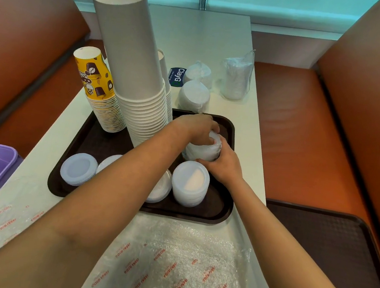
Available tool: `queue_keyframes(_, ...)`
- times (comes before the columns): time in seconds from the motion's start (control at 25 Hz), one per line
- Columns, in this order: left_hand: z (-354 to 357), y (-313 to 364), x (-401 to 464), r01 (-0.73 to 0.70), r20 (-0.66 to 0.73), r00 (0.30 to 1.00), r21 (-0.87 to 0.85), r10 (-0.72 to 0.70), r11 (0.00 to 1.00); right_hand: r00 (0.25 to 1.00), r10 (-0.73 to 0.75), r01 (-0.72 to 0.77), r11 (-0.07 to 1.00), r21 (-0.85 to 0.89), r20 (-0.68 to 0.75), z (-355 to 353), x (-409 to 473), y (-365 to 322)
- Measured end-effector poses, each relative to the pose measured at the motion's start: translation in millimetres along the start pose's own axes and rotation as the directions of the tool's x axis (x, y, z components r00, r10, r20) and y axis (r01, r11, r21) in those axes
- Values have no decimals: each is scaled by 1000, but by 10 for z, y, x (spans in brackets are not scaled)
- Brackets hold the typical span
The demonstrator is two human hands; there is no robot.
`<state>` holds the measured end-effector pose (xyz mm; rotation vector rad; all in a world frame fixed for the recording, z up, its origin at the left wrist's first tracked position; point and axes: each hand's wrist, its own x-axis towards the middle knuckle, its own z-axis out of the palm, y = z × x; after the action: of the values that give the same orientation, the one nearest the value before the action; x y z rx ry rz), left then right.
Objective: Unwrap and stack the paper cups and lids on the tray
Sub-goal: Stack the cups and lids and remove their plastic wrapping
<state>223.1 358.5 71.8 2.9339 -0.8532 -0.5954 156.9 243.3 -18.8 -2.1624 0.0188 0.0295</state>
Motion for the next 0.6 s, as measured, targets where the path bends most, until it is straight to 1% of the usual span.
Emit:
queue_keyframes(0.16,-25,-12,-36,-10,-38,999,-12,9,1000,1000,-9,9,1000,5,1,-14,-10,-30)
queue_keyframes(0.28,-44,-25,-85,-44,-82,996,-72,38,996,1000,-17,17,1000,-4,2,-17,-19,-41)
queue_keyframes(0.44,-64,-18,-182,-59,-117,992,-152,41,987,1000,-6,6,1000,-8,2,-15,-14,-29)
queue_keyframes(0.52,-48,-20,-230,-62,-114,993,-194,40,979,1000,12,-12,1000,-16,4,-12,-8,-26)
queue_keyframes(0.6,-12,-28,-263,-58,-81,996,-230,40,972,1000,22,-22,1000,-22,8,-19,-7,-31)
